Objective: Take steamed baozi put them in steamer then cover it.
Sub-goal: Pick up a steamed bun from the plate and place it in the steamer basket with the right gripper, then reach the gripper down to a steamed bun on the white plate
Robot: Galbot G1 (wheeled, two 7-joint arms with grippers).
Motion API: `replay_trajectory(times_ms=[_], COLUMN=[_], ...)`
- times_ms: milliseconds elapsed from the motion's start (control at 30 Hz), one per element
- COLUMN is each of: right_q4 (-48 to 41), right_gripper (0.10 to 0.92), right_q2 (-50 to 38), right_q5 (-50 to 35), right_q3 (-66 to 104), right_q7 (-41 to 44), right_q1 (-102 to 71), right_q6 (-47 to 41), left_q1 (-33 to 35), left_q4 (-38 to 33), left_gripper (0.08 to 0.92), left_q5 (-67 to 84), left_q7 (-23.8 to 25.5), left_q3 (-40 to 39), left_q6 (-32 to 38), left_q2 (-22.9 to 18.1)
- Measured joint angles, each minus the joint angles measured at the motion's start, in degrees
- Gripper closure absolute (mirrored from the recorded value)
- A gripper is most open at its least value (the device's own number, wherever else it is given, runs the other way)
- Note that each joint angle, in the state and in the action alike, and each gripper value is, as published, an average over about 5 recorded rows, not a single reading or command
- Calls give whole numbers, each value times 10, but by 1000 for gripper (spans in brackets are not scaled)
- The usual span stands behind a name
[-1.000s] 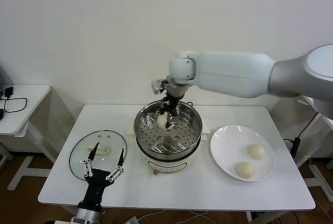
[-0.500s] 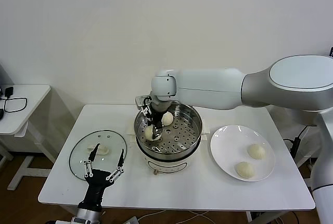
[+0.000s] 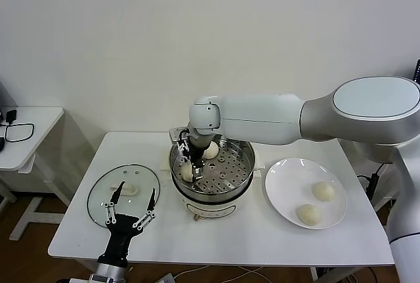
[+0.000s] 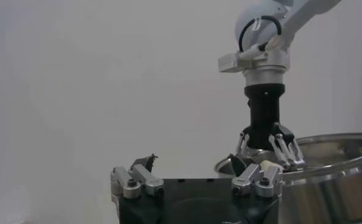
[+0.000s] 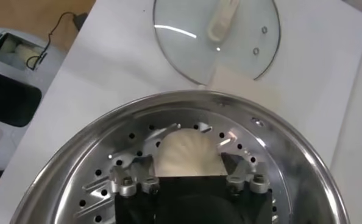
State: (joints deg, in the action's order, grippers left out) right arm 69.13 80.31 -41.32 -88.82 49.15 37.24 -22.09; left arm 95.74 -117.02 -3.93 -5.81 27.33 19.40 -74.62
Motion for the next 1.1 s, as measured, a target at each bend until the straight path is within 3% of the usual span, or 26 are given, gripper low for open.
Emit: replay_trajectory(times_ms=[267,667,1100], right_q4=[41,75,69], right_gripper=[203,203,203], right_q2=[-70,-252,-390], right_q5=[31,138,246], right_q3=[25,47,76], right_q7=[32,159,217], right_q1=[34,68,-29], right_q6=[13,89,148], left_q1=[-3,-1,6], left_q4=[-2,-7,-8], left_gripper=[177,177,177], left_q5=[0,-2,-7], left_q7=[0,1,1], left_q3=[-3,-6,-5], left_q6=[-3,-4,-2], left_q2=[0,1,-3])
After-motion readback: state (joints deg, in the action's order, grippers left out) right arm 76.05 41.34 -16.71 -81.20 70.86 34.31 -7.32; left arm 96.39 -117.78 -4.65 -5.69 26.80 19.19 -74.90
